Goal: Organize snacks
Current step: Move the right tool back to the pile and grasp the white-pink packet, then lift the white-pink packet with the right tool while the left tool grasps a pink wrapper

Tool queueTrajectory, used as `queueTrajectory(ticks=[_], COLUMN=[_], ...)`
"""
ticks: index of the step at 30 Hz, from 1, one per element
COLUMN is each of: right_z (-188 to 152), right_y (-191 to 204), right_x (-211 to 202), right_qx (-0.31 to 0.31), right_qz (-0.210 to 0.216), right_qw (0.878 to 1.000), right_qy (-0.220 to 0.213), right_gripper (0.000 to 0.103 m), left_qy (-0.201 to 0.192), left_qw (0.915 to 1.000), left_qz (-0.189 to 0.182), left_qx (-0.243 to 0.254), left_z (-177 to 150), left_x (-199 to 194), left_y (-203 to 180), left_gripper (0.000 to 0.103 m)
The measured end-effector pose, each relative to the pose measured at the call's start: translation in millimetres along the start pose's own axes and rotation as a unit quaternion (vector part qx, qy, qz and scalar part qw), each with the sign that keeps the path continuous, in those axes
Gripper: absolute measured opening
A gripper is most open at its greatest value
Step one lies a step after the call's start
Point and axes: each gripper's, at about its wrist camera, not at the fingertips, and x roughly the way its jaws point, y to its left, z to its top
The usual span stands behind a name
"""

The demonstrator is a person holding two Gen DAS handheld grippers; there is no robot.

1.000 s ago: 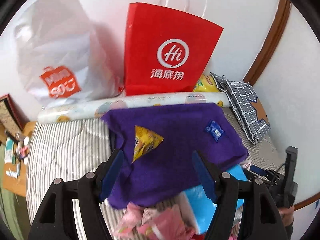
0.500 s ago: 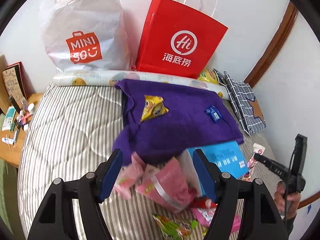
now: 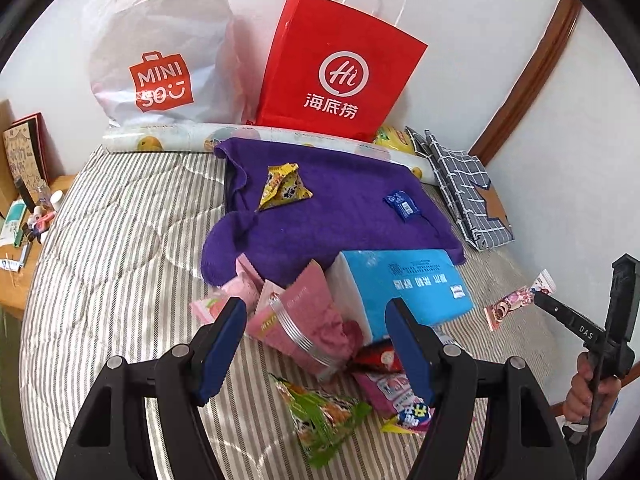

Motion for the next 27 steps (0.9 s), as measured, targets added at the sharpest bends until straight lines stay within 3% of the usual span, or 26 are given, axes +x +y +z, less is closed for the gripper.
queueTrajectory(ticks=[9,17,19,21,22,27], right_z=[-2.8,-10.6,-12.6,-12.0,-10.9,-3.6], right_y=[13.8,13.0,11.8,12.5,13.9,21.5], right_x=[36.7,81.2,81.6,80.5,79.8,95.4], right_qx=[-0.012,-0.019,-0.017,-0.026,-0.034,-0.069], right_qz=[0.015,-0.001,-0.001,-0.002,-0.007,-0.022], right_qw=[1.000,0.998,0.999,0.999,0.999,0.997], right_qy=[0.023,0.055,0.047,0.035,0.026,0.025], right_gripper=[0.006,0.012,0.018,0.041,0.046,0.050], left_qy=[0.002,0.014,0.018,0.020,0.020,0.020], left_qw=[0.9999,0.9995,0.9993,0.9993,0.9992,0.9989], left_qz=[0.009,0.017,0.020,0.021,0.023,0.023], left_qx=[-0.008,-0.023,-0.025,-0.025,-0.026,-0.035], left_z=[-7.4,-11.7,-12.7,-13.4,-13.8,-14.3], left_x=[-4.3,5.8,8.5,10.1,10.7,12.6], left_y=[6.1,17.8,20.0,21.1,22.4,28.4], left_gripper=[0.070,0.070,0.070,0.070,0.070,0.070])
